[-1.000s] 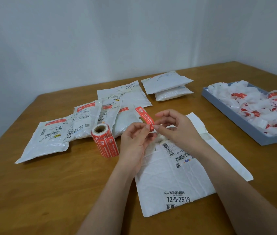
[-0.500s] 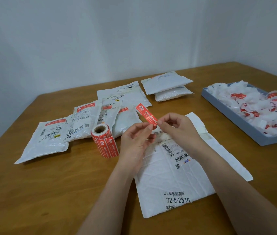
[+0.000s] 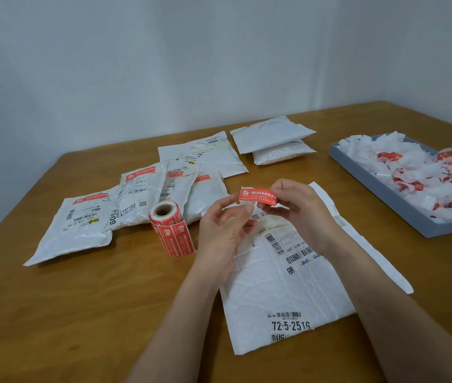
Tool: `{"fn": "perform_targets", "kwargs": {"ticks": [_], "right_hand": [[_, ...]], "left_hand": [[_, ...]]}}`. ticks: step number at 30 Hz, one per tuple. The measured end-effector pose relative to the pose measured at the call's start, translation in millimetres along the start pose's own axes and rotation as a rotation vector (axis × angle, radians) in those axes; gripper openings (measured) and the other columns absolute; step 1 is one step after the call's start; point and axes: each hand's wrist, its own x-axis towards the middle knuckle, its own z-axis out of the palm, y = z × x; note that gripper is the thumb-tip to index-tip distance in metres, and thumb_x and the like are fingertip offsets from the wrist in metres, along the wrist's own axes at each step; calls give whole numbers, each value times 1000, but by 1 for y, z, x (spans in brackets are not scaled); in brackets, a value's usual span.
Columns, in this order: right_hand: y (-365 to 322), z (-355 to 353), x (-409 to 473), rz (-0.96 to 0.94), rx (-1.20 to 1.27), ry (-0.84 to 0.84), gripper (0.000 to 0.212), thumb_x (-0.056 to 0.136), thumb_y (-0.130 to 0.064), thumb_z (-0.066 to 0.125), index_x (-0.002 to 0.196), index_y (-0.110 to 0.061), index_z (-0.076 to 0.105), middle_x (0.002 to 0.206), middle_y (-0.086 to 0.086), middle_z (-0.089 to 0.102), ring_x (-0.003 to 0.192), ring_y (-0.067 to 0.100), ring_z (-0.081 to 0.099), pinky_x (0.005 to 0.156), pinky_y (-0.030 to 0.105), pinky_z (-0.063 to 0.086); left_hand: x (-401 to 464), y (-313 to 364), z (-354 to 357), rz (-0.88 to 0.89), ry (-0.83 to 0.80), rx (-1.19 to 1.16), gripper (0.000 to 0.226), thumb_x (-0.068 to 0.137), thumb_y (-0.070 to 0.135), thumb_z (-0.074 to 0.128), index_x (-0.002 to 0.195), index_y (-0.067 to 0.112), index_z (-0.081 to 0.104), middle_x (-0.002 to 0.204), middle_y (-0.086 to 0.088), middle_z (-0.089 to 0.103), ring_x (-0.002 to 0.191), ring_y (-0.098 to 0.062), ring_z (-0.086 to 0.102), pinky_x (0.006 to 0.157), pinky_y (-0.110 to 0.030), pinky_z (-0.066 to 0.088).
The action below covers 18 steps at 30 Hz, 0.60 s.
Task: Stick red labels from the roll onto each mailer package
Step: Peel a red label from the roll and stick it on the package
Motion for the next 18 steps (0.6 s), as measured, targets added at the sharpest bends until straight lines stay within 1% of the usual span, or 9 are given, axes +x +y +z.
{"fn": "perform_targets", "kwargs": {"ticks": [2,5,8,11,14,18], "right_hand": [[0,1,0,-10,5,-17,28,99,-7,40,85,14,53,74,3,58,80,17,59,81,28,53],[0,1,-1,-12,5,-18,29,98,-7,39,86,17,51,76,6,57,79,16,59,83,31,53],[-1,1,-1,-13,31,-17,32,95,-13,45,86,17,50,80,12,54,80,17,58,82,31,52],[-2,1,-1,-1,75,-20,34,87,-22,47,84,12,51,77,9,57,78,15,59,79,29,52],[-4,0,-2,0,115,-8,24,89,-21,47,82,1,54,73,7,59,76,17,56,78,30,50],[-11,-9,-3,-1,275,27,19,82,-23,51,75,-5,50,72,11,51,74,20,50,75,30,48]], "left_hand": [[0,-1,-2,9,0,53,42,68,12,77,108,6,66,91,-13,71,73,-23,65,83,-41,57],[1,-2,-4,22,18,72,29,74,6,75,102,2,68,92,-13,72,73,-22,65,73,-29,56],[3,-4,-4,35,39,94,25,79,0,72,102,-3,66,86,-14,71,69,-19,65,68,-26,55],[4,-8,-3,50,95,134,17,81,-1,71,97,-5,65,76,-15,68,64,-19,62,70,-29,54],[3,-11,-2,65,112,157,5,82,2,71,86,1,68,70,-13,66,62,-19,60,75,-32,54],[1,-13,-1,73,130,157,4,84,1,69,87,-1,67,70,-12,65,62,-16,61,68,-24,56]]}}
